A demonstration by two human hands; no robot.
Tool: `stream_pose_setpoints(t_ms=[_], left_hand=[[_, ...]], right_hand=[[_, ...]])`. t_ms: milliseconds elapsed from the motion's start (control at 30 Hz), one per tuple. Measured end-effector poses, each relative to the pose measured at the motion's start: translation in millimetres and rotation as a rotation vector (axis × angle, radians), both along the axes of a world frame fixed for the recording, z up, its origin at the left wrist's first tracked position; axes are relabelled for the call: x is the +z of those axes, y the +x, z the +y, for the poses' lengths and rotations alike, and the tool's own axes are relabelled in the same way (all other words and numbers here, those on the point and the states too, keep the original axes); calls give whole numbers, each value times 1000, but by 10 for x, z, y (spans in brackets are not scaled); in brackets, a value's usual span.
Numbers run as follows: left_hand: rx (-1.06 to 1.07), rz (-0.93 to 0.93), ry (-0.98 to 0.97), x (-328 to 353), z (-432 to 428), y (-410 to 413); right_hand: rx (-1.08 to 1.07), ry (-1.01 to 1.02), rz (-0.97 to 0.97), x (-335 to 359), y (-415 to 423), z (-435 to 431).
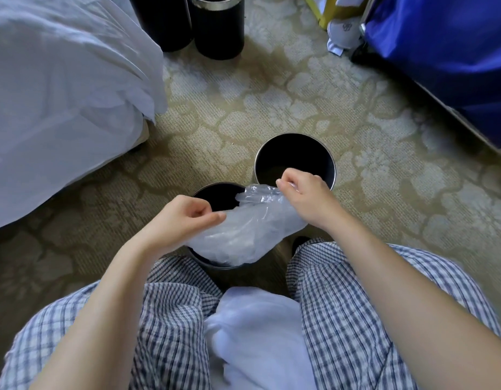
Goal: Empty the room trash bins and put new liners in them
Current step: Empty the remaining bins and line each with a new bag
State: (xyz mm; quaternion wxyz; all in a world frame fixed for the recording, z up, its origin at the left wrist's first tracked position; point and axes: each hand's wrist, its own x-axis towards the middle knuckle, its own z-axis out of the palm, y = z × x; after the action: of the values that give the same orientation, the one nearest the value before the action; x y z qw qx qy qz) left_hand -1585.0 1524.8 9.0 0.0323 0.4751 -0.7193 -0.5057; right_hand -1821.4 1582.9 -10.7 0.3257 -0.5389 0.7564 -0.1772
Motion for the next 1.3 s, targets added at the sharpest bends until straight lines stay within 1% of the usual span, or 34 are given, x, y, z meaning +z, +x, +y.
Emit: stream_pose_setpoints(t_ms=[67, 200, 233, 300, 367, 433, 500, 567, 633, 667, 700, 767, 833, 900, 967, 1000, 1067, 1133, 1233, 1267, 1300], left_hand=[[80, 37, 43, 55, -52, 67], [166, 156, 224, 146, -98, 119], [193, 162, 222, 132, -99, 123], [242, 71, 77, 96, -105, 110], [315, -71, -130, 56, -107, 95], [403, -147, -270, 56, -97, 89], [525, -168, -338, 46, -107, 98], [605, -187, -340, 14, -119, 114], [654, -225, -338, -6, -141, 109], [707, -177, -314, -4, -159, 103], [788, -75, -235, 4, -179, 89], [914, 147, 20, 36, -208, 43], [961, 292, 197, 82, -234, 10], [974, 399, 290, 105, -243, -12], [992, 452, 338, 98, -254, -45], [993, 466, 344, 83, -249, -69], [956, 446, 279, 73, -213, -128], [845, 394, 201, 8, -187, -175], [586, 373, 225, -54, -83, -297], [490, 335, 209, -79, -55, -322], [405, 284, 167, -79, -32, -342]], right_hand=[[-27, -11, 25, 19, -63, 2], [-82, -22, 114, 21, -145, 7], [-95, -24, 133, 24, -147, 4], [-113, -43, 141, 39, -130, -5], [-99, -72, 142, 46, -98, -9], [-69, -100, 134, 47, -65, -13], [-59, -133, 94, 42, -42, -15], [-69, -169, 11, 47, -31, -20], [-51, -164, -89, 84, -13, -23], [-27, -131, -146, 98, -7, -20], [17, -72, -197, 114, 1, -16], [139, 88, -268, 140, 39, -4], [255, 212, -304, 103, 94, 21], [339, 288, -284, 48, 145, 64], [356, 315, -300, 48, 156, 91], [337, 313, -334, 63, 144, 95], [265, 251, -432, 148, 124, 86], [175, 128, -499, 239, 124, 73], [66, -32, -615, 345, 186, 55], [63, -73, -617, 359, 215, 45], [76, -112, -579, 351, 235, 25]])
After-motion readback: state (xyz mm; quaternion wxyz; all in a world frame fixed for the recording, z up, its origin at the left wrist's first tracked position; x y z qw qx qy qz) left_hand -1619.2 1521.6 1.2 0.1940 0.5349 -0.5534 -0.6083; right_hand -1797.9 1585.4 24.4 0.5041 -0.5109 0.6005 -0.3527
